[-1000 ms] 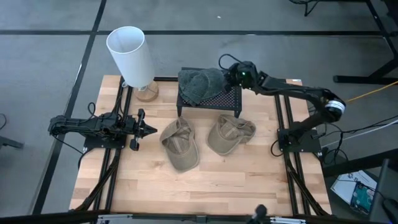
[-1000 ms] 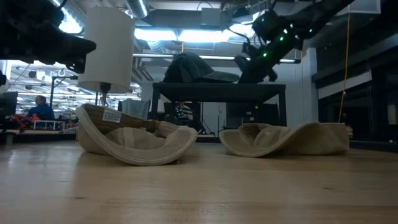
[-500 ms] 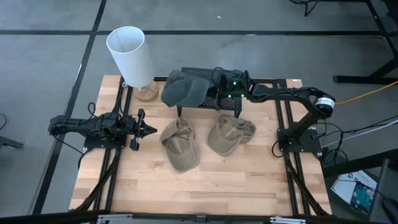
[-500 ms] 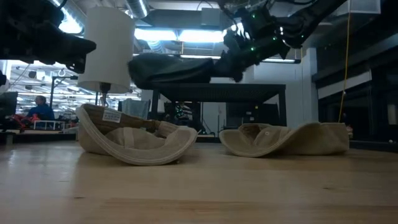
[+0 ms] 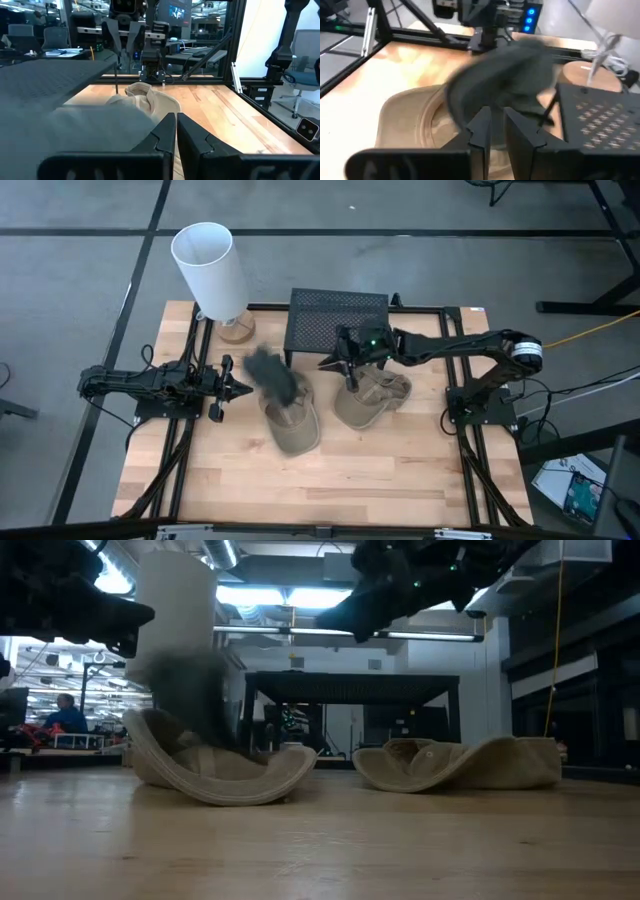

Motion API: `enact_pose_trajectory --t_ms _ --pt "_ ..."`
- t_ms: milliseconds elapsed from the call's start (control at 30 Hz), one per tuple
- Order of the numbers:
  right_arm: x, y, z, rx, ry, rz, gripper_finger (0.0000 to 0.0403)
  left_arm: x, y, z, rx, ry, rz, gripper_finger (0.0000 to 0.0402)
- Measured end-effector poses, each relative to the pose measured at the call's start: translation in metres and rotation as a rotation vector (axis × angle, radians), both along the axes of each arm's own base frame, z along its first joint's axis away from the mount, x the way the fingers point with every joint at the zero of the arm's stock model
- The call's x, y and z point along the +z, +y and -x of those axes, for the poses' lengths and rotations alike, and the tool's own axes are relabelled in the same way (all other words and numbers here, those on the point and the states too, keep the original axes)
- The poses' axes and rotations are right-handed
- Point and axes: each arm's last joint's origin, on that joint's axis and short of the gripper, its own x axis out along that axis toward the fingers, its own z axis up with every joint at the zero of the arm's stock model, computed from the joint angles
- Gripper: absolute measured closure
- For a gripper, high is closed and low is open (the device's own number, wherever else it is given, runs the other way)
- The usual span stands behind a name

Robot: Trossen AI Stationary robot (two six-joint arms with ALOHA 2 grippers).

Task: Pick & Place hat
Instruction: Put the right brown cap on the shelf

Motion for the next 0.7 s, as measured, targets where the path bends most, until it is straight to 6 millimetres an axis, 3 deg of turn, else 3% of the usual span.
enact_pose_trajectory --t_ms 233,467,700 --pt "0.018 -0.011 0.023 0.023 0.022 -0.049 0.0350 0.000 0.000 0.000 0.000 0.000 0.000 0.0391" --pt "0.026 -0.009 0.043 0.003 0.103 -0.098 0.0350 0.000 0.000 0.000 0.000 0.000 0.000 0.0389" --pt "0.016 0.030 0.046 0.100 0.271 -0.176 0.0350 0.000 0.000 0.000 0.000 0.000 0.000 0.0393"
